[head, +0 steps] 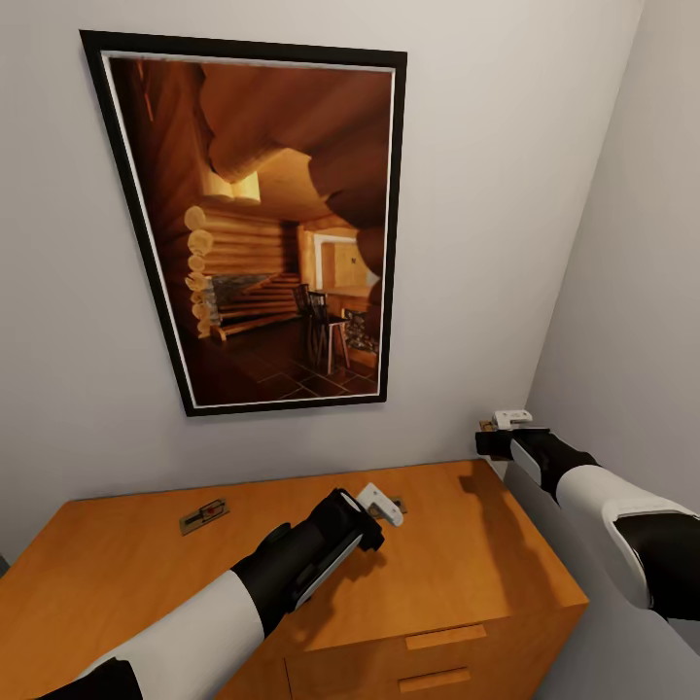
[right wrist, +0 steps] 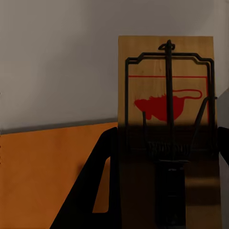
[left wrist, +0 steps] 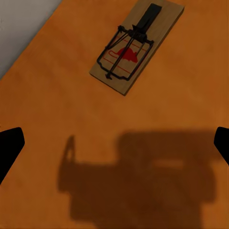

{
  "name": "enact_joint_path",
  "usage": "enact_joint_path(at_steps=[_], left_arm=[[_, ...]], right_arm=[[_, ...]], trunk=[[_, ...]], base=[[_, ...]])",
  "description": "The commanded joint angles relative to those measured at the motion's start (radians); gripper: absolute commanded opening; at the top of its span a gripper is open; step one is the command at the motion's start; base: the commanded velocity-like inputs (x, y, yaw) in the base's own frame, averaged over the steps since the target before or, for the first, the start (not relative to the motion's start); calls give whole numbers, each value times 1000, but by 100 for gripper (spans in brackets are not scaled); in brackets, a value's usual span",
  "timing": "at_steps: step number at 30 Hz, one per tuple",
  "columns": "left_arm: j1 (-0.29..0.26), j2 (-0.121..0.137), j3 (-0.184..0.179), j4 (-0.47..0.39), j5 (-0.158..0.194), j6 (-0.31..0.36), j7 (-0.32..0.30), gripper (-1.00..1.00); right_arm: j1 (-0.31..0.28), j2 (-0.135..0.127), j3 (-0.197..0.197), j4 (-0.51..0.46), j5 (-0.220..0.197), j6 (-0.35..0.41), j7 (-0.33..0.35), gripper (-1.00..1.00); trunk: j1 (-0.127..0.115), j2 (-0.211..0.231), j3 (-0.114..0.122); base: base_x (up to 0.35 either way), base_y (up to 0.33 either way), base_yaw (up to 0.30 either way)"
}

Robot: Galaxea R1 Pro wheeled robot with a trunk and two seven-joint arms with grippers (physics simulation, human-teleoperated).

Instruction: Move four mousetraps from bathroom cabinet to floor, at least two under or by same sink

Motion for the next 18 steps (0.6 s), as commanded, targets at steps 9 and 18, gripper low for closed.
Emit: enact_joint_path(at_steps=[9,18], left_arm=[[-3,0,43,0,8,4,12,100],[-4,0,86,8,7,-5,11,100]], right_arm=[[-1,-1,9,-2,-11,6,2,-100],[-1,-3,9,-2,-11,6,2,-100]], trunk=[[1,-2,-2],[1,-2,-2]], base=[[0,0,0],[0,0,0]])
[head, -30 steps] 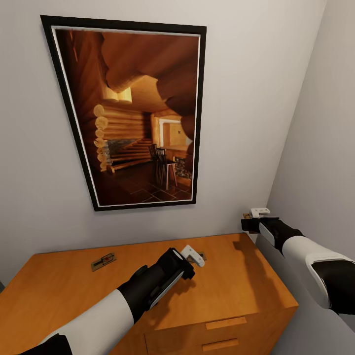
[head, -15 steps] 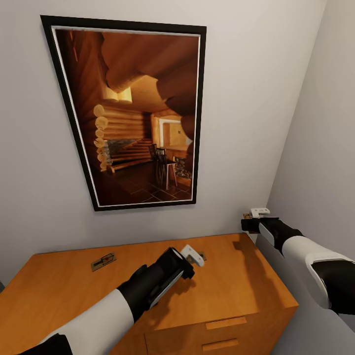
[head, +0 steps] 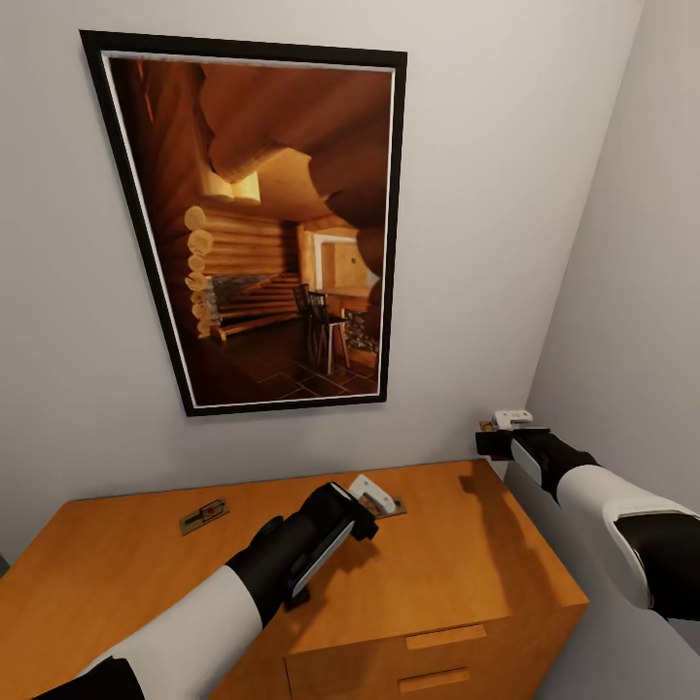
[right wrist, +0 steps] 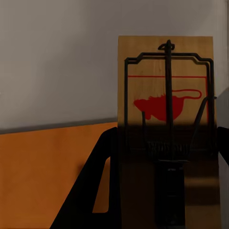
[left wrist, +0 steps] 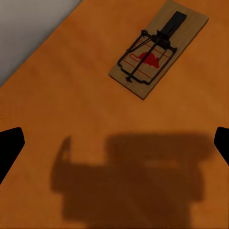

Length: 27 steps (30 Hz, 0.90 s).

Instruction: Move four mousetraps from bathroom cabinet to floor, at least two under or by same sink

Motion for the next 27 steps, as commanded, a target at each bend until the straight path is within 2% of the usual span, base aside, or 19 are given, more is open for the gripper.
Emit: enact_joint_path(at_steps=[1,27], left_arm=[[-1,0,-1,1,10,3,8,100],[-1,0,4,1,21,-4,3,100]], right_arm=[[-1,-1,8,-2,-11,5,2,-100],[-1,-1,7,-2,-17,3,13,-100]], trunk=[[1,-2,-2],[1,-2,-2]], base=[[0,0,0],[0,0,0]])
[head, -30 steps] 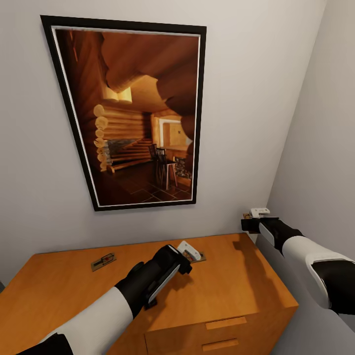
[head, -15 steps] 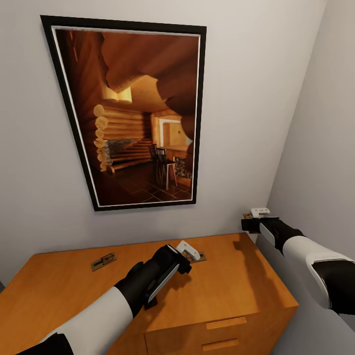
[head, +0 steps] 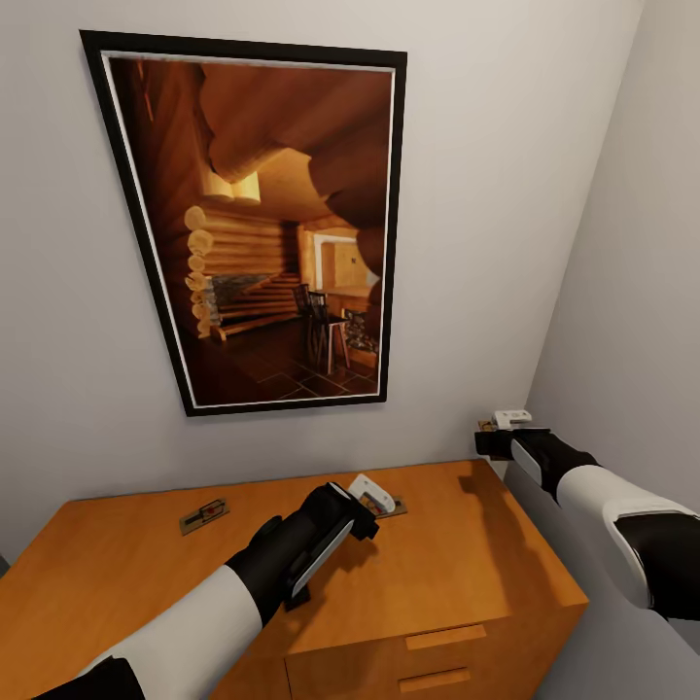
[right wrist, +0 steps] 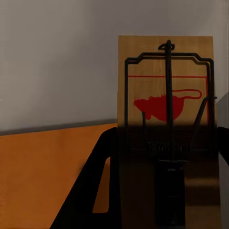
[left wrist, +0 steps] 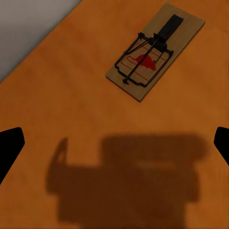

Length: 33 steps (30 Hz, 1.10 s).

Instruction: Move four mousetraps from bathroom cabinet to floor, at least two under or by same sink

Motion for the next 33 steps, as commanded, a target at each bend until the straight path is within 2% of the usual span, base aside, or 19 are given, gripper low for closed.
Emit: enact_joint_path(at_steps=[1,6,8,12,27,33], left_arm=[[-1,0,-2,0,11,3,8,100],[-1,0,-2,1,12,-18,3,100],[-1,0,-2,2,8,-54,-23,100],[-1,0,-1,3,2,-74,-60,100],[-1,0,0,3,-1,-81,-75,100],[-1,0,0,3,-2,-82,-75,100]], right_arm=[[-1,-1,8,-1,-12,6,2,-100],[-1,-2,8,0,-12,5,3,-100],[-1,-2,8,0,-12,5,3,-100],[-1,-2,9,0,-12,5,3,-100],[-1,-2,9,0,-13,4,-2,-100],[-1,-2,9,1,-16,-29,-6,-100]], trunk=[[1,-2,-2],[1,-2,-2],[1,-2,-2],[1,-2,-2],[1,-2,-2],[1,-2,-2]], base=[[0,0,0],[0,0,0],[0,0,0],[0,0,0],[0,0,0],[0,0,0]])
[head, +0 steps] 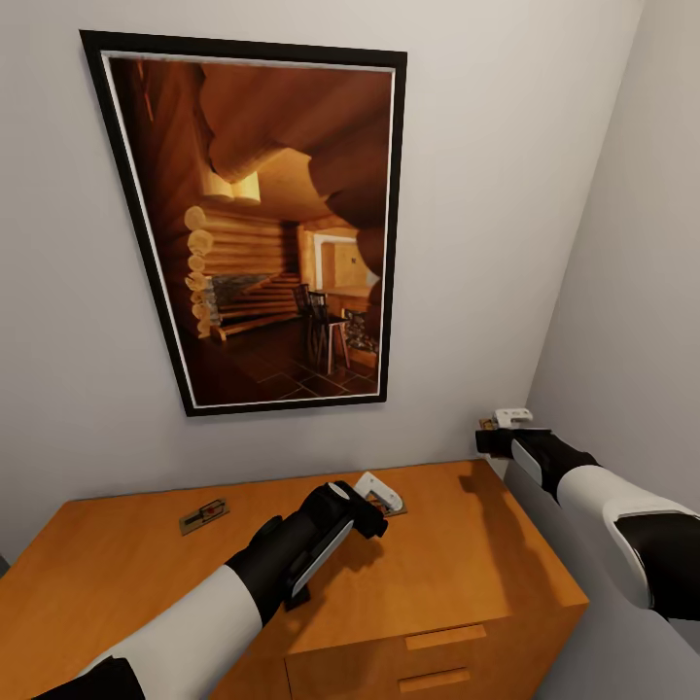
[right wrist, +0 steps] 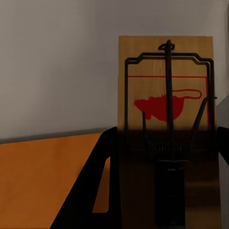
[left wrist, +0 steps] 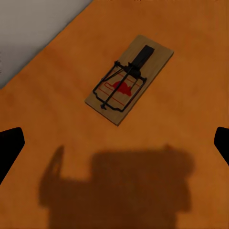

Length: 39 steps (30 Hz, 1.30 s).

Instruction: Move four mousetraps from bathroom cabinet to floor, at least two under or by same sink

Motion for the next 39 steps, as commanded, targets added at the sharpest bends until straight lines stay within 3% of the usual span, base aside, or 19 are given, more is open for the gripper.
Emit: enact_joint_path(at_steps=[1,39], left_arm=[[-1,0,-1,-1,3,5,0,100],[-1,0,-2,3,5,4,0,100]], right_arm=[[-1,-1,8,-2,-12,3,2,-100],[-1,2,8,0,-12,-8,-1,-100]], trunk=[[1,-2,-2],[1,-2,-2]], base=[[0,0,0],[0,0,0]])
